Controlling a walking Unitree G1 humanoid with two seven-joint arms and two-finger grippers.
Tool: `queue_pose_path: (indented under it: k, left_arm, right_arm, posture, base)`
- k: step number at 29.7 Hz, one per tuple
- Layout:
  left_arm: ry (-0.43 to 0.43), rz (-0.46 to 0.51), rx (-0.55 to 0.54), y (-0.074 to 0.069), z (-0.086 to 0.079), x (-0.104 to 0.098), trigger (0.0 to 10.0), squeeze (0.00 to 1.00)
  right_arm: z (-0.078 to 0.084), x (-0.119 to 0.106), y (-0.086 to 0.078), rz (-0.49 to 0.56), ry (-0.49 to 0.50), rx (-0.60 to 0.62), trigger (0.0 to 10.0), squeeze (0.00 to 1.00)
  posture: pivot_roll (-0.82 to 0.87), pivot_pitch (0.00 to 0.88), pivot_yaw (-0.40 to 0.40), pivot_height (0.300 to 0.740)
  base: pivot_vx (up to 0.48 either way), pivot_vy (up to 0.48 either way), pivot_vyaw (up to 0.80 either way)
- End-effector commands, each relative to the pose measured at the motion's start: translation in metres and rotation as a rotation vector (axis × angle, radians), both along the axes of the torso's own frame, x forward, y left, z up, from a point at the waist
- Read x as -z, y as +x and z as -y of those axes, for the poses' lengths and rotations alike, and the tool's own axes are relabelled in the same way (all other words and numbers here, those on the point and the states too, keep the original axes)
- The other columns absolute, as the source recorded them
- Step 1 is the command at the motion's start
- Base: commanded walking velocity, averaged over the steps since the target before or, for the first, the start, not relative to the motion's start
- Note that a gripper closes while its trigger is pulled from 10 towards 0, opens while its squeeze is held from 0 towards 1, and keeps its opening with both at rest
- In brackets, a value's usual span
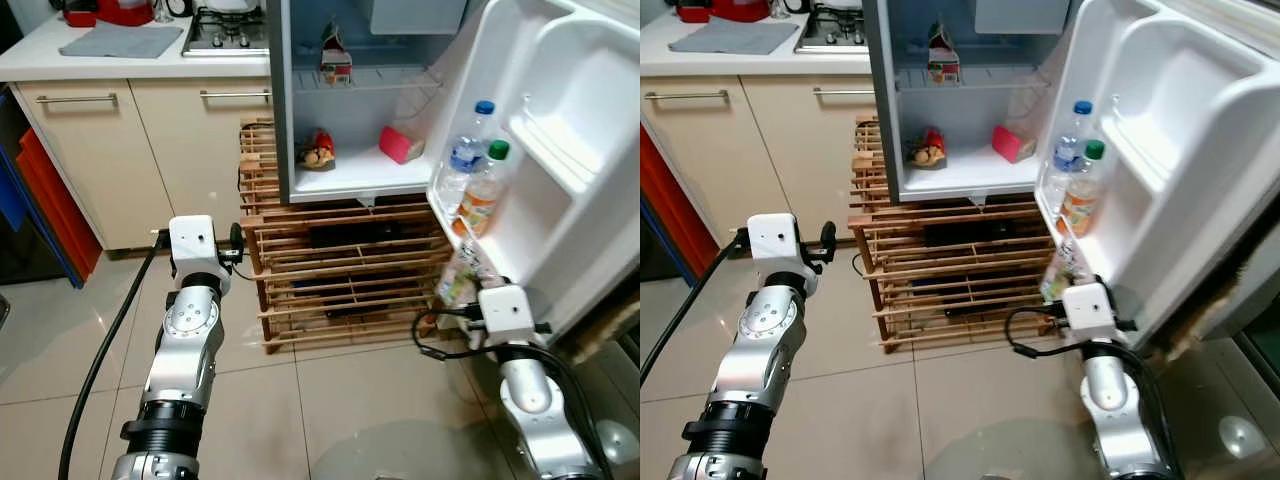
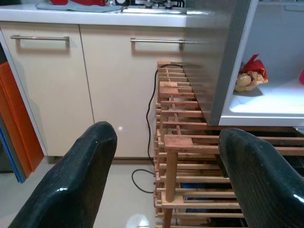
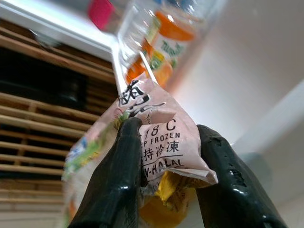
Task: Restocking fridge
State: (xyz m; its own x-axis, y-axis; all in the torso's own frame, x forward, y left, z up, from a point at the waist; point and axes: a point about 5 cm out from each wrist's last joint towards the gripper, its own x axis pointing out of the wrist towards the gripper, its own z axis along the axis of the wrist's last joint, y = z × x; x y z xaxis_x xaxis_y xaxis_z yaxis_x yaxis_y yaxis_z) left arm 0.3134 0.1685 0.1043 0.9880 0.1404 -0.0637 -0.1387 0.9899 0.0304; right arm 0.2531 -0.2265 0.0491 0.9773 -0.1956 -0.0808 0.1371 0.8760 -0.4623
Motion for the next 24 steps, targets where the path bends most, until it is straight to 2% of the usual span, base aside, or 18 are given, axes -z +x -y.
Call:
queue_pose_path:
  k: [1, 4, 8, 11, 12, 13, 17, 19, 24]
  left_arm:
    - [0.004, 0.000, -0.001, 0.001, 0.001, 0.000, 10.0, 0.00]
    - [0.006, -0.001, 0.002, 0.001, 0.001, 0.001, 10.0, 0.00]
    - [0.007, -0.004, 0.019, 0.000, 0.002, 0.001, 10.0, 0.00]
    - [-0.016, 0.040, 0.137, 0.000, 0.017, -0.005, 10.0, 0.00]
    - [-0.017, 0.073, 0.205, 0.000, 0.028, -0.012, 10.0, 0.00]
    - [-0.017, 0.073, 0.205, 0.000, 0.028, -0.012, 10.0, 0.00]
    - [-0.003, 0.135, 0.331, 0.004, 0.047, -0.027, 10.0, 0.00]
    - [0.011, 0.149, 0.367, 0.004, 0.053, -0.032, 10.0, 0.00]
    - [0.009, 0.146, 0.385, 0.005, 0.055, -0.031, 10.0, 0.00]
  right_arm:
    - [0.005, -0.008, 0.007, 0.032, -0.013, 0.039, 0.0, 0.28]
    - [0.008, -0.008, 0.005, 0.035, -0.025, 0.060, 0.0, 0.29]
    - [-0.003, -0.009, 0.003, 0.068, 0.056, 0.009, 0.0, 0.28]
    - [-0.032, -0.017, 0.004, 0.124, 0.201, -0.124, 0.0, 0.27]
    - [-0.045, -0.019, 0.006, 0.130, 0.262, -0.168, 0.0, 0.27]
    - [-0.045, -0.019, 0.006, 0.130, 0.262, -0.168, 0.0, 0.27]
    - [-0.067, -0.025, 0.010, 0.140, 0.343, -0.245, 0.0, 0.27]
    - [-0.071, -0.028, 0.012, 0.144, 0.365, -0.275, 0.0, 0.27]
    - [-0.071, -0.030, 0.011, 0.145, 0.395, -0.312, 0.0, 0.27]
  posture:
    - [-0.16, 0.000, -0.001, 0.740]
    - [-0.16, 0.000, 0.000, 0.740]
    - [-0.16, 0.000, 0.004, 0.740]
    - [-0.17, 0.000, 0.011, 0.740]
    - [-0.17, 0.000, 0.012, 0.740]
    - [-0.17, 0.000, 0.012, 0.740]
    - [-0.17, 0.000, 0.018, 0.740]
    - [-0.17, 0.000, 0.019, 0.740]
    - [-0.17, 0.000, 0.021, 0.740]
  base:
    - [0.000, 0.000, 0.00]
    - [0.000, 0.000, 0.00]
    - [0.000, 0.000, 0.00]
    - [0.000, 0.000, 0.00]
    - [0.000, 0.000, 0.00]
    - [0.000, 0.000, 0.00]
    - [0.375, 0.000, 0.00]
    - [0.480, 0.000, 0.00]
    - [0.480, 0.000, 0.00]
